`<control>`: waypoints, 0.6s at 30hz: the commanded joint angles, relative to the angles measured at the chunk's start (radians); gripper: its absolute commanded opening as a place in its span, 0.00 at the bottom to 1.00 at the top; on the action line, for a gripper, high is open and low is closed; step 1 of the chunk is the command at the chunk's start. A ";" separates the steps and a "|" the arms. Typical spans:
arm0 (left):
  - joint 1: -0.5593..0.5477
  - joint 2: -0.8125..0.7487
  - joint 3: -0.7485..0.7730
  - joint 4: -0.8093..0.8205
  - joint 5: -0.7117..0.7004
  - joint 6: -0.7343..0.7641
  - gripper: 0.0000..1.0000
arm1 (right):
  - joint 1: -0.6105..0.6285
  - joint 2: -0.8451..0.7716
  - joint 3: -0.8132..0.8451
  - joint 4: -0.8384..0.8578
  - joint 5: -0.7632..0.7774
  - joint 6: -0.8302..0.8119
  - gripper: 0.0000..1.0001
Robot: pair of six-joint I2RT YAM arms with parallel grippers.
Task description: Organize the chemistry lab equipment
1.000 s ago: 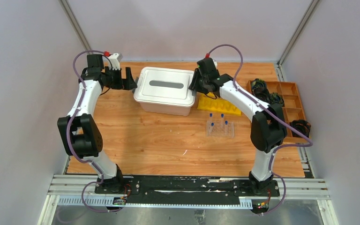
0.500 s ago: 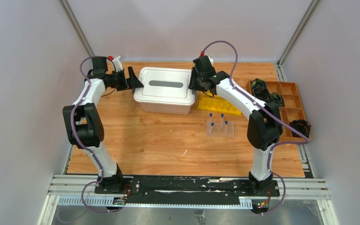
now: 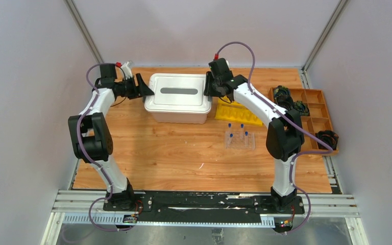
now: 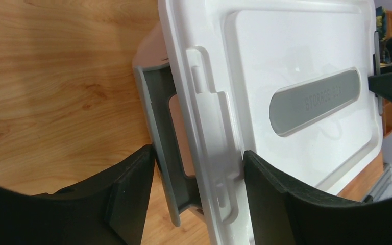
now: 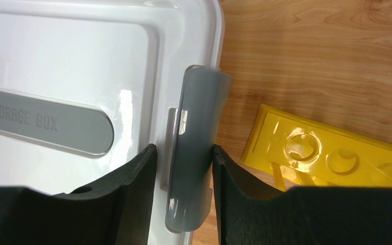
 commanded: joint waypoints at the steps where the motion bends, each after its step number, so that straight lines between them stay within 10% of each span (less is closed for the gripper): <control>1: -0.031 -0.079 -0.001 -0.014 -0.023 0.097 0.59 | 0.016 0.042 0.017 -0.054 -0.054 -0.053 0.26; 18: -0.130 -0.081 0.011 -0.118 -0.225 0.281 0.57 | 0.011 0.037 0.015 -0.066 -0.055 -0.065 0.24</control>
